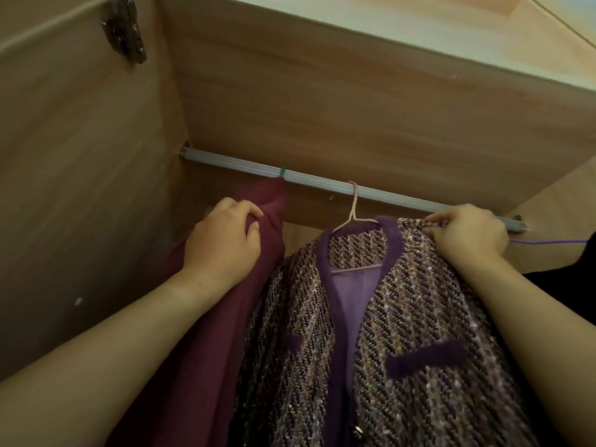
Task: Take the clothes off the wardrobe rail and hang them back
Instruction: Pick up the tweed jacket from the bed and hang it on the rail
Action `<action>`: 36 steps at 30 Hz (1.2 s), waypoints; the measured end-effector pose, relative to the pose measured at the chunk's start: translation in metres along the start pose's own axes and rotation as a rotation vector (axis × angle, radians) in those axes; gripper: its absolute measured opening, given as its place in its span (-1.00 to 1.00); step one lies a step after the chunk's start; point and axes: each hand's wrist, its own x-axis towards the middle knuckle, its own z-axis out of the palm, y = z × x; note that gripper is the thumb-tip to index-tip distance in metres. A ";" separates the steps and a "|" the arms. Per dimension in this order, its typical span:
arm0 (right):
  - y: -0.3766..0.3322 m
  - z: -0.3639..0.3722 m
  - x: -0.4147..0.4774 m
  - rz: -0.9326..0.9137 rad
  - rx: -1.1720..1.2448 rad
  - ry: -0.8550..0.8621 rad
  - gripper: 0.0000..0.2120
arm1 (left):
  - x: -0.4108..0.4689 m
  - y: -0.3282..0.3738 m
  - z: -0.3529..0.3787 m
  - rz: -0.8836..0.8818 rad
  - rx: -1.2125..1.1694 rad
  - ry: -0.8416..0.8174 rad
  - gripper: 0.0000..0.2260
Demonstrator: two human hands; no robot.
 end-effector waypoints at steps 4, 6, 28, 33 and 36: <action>-0.028 -0.003 -0.009 -0.078 -0.031 0.029 -0.84 | -0.001 0.005 0.001 0.013 -0.005 -0.002 -0.85; -0.032 0.001 -0.024 -0.087 0.037 0.022 -0.79 | -0.004 0.006 -0.001 0.009 -0.012 -0.009 -0.84; -0.007 -0.023 -0.223 -0.111 0.418 0.000 -0.32 | -0.127 -0.004 -0.029 0.003 -0.140 -0.259 -0.45; 0.007 -0.032 -0.264 -0.093 0.370 -0.054 -0.36 | -0.161 -0.003 -0.044 -0.023 -0.138 -0.330 -0.47; 0.022 -0.041 -0.292 -0.083 0.392 -0.112 -0.38 | -0.182 0.003 -0.057 -0.066 -0.144 -0.399 -0.46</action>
